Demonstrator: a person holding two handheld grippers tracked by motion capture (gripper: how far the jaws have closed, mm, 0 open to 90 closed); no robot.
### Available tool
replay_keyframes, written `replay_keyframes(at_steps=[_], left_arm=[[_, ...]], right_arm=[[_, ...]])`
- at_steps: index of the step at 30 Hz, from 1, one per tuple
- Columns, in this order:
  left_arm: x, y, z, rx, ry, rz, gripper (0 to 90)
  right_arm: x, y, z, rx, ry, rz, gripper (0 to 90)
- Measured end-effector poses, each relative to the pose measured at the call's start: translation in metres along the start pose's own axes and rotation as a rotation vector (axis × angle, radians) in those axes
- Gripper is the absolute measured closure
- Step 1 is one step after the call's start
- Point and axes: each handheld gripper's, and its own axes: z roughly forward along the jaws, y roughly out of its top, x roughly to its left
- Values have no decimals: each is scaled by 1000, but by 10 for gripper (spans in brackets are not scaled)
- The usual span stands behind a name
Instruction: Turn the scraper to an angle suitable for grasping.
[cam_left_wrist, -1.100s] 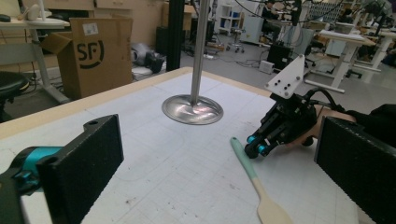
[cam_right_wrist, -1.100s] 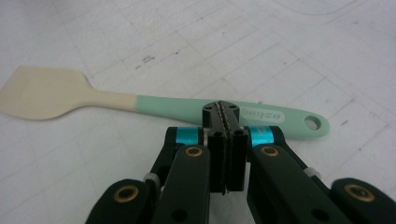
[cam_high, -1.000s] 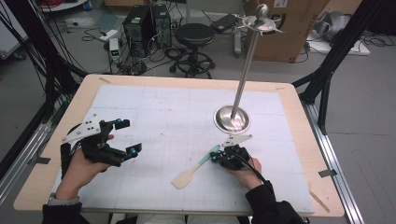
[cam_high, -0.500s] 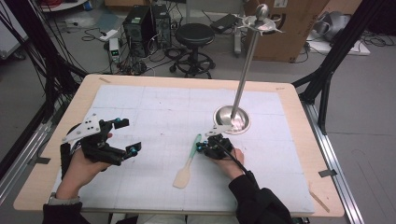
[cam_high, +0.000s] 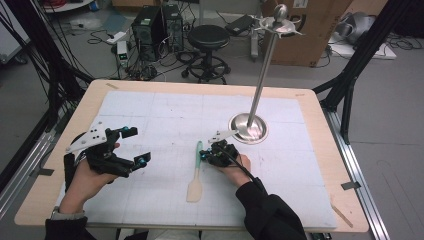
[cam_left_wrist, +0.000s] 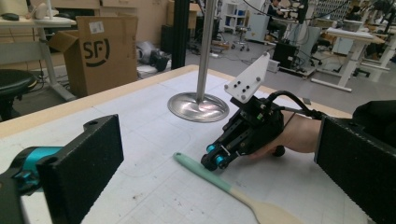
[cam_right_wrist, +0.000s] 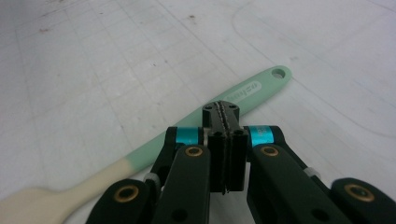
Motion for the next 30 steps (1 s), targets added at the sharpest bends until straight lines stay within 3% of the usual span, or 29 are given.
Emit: replay_keyframes(at_steps=[4,7,8,9,13,18,19,26,30], left_arm=[[2,1,-4,-22,22,5,18],[5,-2,-7,-26,45,6,18],[6,-2,-7,-24,49,2,18],[6,-3,-8,-23,50,0,18],[6,-3,-11,-24,56,1,17],[5,-5,-10,-15,64,7,17],[5,-6,-10,-15,68,11,18],[5,-7,-12,-24,90,22,18],[6,-7,-13,-24,92,23,17]], right_arm=[[7,6,2,-23,8,-19,900],[13,12,-2,-72,69,-19,900],[23,15,-1,-47,99,-53,900],[23,15,-1,-47,99,-53,900],[43,13,6,44,149,-97,900],[58,11,11,102,192,-136,900],[60,10,10,98,181,-141,900],[54,0,3,99,239,-91,900],[49,-8,-8,104,264,-95,900]])
